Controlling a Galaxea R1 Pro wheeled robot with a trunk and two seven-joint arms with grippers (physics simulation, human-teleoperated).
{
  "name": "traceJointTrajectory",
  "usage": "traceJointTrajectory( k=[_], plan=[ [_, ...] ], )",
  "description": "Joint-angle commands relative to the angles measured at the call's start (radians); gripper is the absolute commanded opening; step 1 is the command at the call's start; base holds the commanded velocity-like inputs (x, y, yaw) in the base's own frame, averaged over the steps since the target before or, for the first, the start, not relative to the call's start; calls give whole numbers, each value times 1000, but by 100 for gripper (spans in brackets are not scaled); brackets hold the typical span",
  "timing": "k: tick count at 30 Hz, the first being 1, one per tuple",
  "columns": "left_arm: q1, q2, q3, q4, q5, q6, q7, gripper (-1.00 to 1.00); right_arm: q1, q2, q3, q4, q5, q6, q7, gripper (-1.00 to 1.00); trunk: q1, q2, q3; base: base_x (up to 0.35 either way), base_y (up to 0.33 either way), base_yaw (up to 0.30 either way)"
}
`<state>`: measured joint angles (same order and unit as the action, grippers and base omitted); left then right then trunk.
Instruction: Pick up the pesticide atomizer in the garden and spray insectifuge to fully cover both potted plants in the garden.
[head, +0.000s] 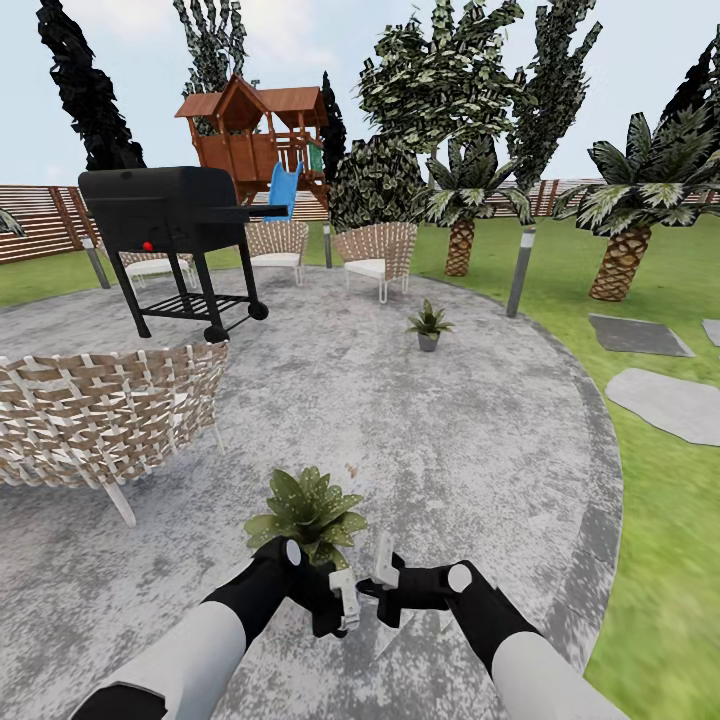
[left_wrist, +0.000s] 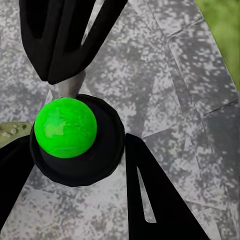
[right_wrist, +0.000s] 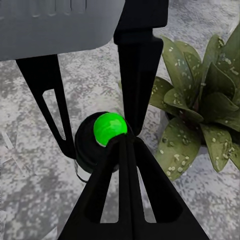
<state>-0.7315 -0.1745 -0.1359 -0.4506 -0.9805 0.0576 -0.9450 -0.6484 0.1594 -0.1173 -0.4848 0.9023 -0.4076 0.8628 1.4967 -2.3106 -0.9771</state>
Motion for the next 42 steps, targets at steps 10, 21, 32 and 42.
traceJointTrajectory(
  k=[10, 21, 32, 42],
  plan=[
    [-2, 0, -2, -2, 29, -3, -5, -100, -1, 2, -8, 0, 7, -4, 5, -100, 0, 0, -1, 0, 0, 0],
    [-4, 40, -8, -2, 20, -2, -5, -100, -1, 1, -8, 0, 7, -4, 6, -100, 0, 0, -1, 0, 0, 0],
    [1, 226, -2, -2, 24, -63, -5, -100, -1, -2, -8, 2, 8, -4, 6, -100, 0, 0, -1, 0, 0, 0],
    [16, 232, 20, 1, 100, -70, 152, -100, 3, -50, -35, 7, 3, -6, -41, 100, 0, 0, -1, 0, 0, 0]
  ],
)
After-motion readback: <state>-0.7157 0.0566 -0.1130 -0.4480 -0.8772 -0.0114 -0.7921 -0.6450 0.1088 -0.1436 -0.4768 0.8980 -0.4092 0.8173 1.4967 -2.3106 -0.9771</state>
